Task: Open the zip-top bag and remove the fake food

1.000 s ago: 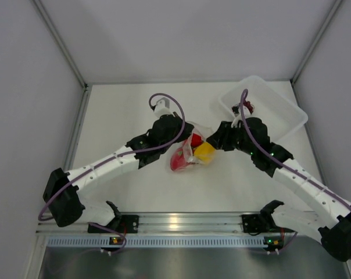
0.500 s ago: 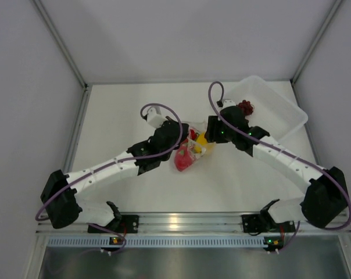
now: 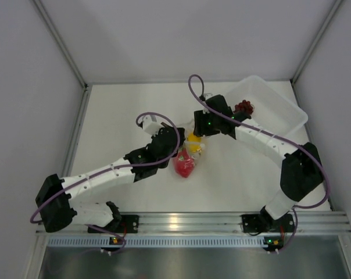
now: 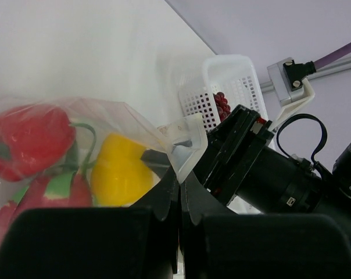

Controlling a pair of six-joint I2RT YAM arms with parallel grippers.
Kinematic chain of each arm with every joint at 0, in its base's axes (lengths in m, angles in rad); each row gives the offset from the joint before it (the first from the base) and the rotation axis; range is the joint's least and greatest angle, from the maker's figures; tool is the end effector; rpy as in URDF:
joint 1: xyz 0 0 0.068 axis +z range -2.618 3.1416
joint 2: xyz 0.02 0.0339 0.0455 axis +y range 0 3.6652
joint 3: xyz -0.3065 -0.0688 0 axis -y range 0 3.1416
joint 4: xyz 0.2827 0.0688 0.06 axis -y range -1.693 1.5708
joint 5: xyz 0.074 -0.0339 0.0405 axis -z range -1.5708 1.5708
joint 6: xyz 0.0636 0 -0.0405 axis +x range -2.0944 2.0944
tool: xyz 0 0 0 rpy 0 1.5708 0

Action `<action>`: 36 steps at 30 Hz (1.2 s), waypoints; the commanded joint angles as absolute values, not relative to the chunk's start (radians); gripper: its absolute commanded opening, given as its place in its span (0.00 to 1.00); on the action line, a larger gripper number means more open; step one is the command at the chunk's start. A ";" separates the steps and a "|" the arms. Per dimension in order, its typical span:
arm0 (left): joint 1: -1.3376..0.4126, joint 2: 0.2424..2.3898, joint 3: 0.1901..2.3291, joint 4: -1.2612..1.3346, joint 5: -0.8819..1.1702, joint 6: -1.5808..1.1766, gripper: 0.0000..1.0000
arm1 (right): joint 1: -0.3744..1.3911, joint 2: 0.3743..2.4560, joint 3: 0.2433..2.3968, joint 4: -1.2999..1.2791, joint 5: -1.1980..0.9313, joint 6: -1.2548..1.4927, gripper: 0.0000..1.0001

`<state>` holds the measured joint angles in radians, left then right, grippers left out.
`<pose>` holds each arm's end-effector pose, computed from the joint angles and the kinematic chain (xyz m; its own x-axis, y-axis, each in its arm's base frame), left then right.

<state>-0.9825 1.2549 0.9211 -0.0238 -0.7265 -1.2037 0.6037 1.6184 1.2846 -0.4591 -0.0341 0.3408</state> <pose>0.2157 -0.2472 0.3264 -0.3278 -0.7658 -0.5532 -0.0821 0.6064 -0.7909 0.3428 0.2390 0.2857 -0.7490 -0.1107 -0.6533 -0.3573 0.8978 0.2575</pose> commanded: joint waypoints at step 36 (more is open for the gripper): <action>-0.962 1.430 0.969 0.049 -0.606 -1.034 0.00 | 0.742 1.796 1.115 -0.204 0.202 0.517 0.77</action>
